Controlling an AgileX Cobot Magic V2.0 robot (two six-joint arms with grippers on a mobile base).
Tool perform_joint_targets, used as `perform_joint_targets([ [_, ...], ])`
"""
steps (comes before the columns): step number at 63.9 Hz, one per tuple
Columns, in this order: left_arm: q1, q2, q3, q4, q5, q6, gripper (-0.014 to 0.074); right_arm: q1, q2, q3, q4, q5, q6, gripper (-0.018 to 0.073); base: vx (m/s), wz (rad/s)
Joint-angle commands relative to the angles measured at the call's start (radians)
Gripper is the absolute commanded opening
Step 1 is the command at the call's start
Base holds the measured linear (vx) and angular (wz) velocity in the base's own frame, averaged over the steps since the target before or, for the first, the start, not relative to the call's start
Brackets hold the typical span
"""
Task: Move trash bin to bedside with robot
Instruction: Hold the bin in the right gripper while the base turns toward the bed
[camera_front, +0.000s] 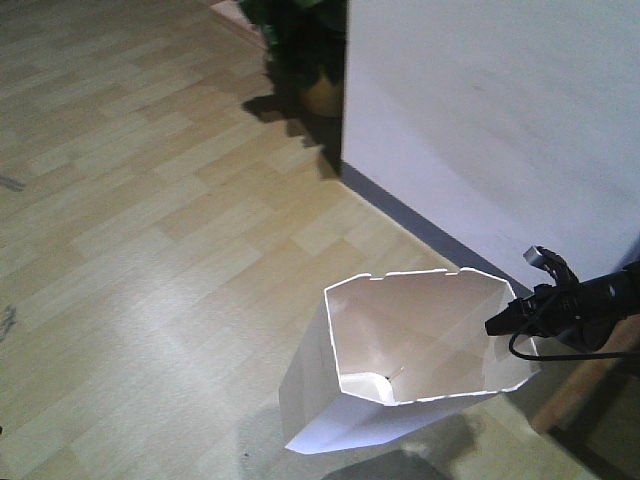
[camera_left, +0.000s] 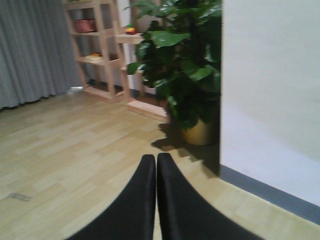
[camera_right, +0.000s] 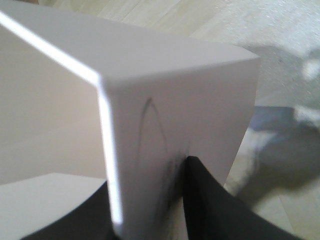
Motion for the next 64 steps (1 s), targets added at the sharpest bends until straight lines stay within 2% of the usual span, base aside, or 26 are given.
perform_joint_targets([
  [1,0.000,-0.005,-0.024,-0.002,-0.073,-0.004,-0.0006,-0.002,-0.081,-0.009,0.100,0.258,0.011,-0.0005,0.09,0.59],
  [41,0.000,-0.005,-0.024,-0.002,-0.073,-0.004,-0.0006,-0.002,-0.081,-0.009,0.100,0.258,0.011,-0.0005,0.14,0.70],
  [64,0.000,-0.005,-0.024,-0.002,-0.073,-0.004,-0.0006,-0.002,-0.081,-0.009,0.100,0.258,0.011,-0.0005,0.19,0.53],
])
